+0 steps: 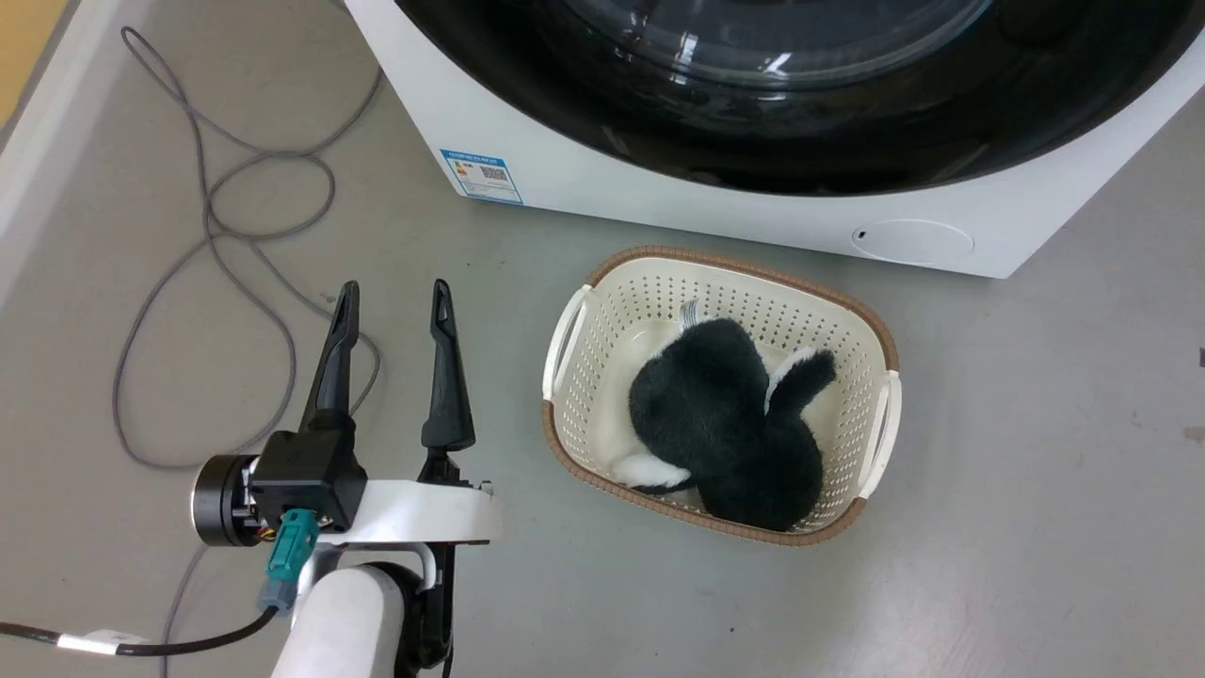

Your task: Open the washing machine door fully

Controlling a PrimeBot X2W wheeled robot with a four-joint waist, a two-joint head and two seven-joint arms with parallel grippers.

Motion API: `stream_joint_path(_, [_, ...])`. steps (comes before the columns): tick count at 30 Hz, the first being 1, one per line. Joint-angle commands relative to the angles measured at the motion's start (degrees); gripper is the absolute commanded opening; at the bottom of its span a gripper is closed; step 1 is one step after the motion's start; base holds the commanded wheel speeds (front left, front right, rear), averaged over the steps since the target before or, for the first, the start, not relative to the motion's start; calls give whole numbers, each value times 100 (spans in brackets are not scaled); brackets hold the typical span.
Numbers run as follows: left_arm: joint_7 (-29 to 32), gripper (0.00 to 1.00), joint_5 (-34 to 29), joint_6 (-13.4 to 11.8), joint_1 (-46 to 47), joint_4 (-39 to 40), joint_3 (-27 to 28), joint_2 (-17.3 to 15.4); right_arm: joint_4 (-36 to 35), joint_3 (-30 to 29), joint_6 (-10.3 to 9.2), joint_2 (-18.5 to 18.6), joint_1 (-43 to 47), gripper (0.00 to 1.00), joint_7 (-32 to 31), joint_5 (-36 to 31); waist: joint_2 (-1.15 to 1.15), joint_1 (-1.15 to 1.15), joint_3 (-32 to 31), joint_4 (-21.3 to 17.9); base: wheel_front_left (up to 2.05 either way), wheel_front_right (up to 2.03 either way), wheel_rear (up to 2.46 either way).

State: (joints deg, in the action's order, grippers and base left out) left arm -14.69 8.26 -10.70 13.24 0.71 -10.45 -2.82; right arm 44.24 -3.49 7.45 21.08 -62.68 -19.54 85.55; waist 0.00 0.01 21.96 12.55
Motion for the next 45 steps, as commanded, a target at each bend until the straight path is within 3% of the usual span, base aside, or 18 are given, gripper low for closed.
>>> stream_joint_path(1, [-30,100,17,-30,56,-12,2,-6,28,85,3,-44,134,0,-91,-44,0,-1,-12,-4,0,0,0])
stream_joint_path(17, [-30,100,-6,34,42,-79,60,-6,8,550,3,-131,544,0,-481,-150,0,-1,-136,-144,0,0,0])
stream_joint_path(28, [-30,100,-77,109,-209,-161,184,-6,-1165,896,3,-389,1764,0,-1332,298,0,-1,-598,-291,0,0,0])
stream_joint_path(45, [-30,100,-138,187,-601,-247,265,-6,-2892,1203,3,-806,3623,0,-1885,684,0,-1,-1158,-272,0,0,0])
